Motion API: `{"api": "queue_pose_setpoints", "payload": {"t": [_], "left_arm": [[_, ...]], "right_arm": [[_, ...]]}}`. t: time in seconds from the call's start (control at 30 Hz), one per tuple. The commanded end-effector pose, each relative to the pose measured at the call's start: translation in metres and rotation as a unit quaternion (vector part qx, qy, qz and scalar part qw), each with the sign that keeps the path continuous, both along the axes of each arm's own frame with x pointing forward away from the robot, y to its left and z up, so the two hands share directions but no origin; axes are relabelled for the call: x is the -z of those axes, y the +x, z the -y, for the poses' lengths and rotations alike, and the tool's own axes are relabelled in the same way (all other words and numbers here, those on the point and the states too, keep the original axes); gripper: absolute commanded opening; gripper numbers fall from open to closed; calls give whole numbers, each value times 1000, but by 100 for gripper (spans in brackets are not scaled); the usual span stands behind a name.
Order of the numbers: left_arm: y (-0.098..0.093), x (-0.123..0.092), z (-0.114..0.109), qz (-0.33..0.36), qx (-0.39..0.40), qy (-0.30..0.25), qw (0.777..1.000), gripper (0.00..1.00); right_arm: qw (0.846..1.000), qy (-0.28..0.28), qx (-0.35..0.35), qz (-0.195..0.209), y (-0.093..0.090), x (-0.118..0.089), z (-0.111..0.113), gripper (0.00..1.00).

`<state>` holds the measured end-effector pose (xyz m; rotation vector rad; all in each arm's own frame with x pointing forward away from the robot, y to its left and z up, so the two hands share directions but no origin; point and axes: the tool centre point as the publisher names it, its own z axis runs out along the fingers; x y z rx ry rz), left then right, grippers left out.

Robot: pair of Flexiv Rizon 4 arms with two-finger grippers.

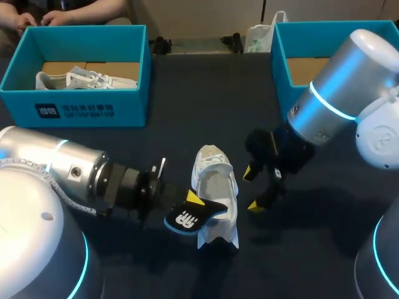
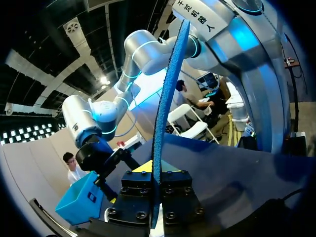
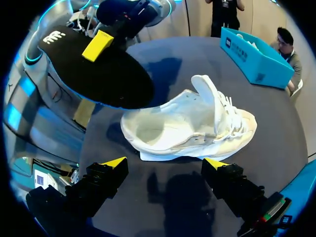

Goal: Take the shoe out of the shoebox, open the shoe tongue, remove and reinsert the insole, then place the shoe into the shoebox

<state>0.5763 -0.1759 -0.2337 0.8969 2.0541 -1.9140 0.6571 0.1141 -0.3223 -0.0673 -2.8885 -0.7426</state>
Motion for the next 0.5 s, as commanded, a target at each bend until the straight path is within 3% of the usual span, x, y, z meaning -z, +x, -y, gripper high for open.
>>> {"api": "queue_pose_setpoints", "payload": {"t": [0.03,0.5], "left_arm": [[0,3,2,-4,1,-13,1000,0],[-3,9,8,21,0,-42,999,0]], "right_arm": [[1000,5,5,7,-1,3,-1,100],[998,-27,65,0,-23,14,-20,100]]}}
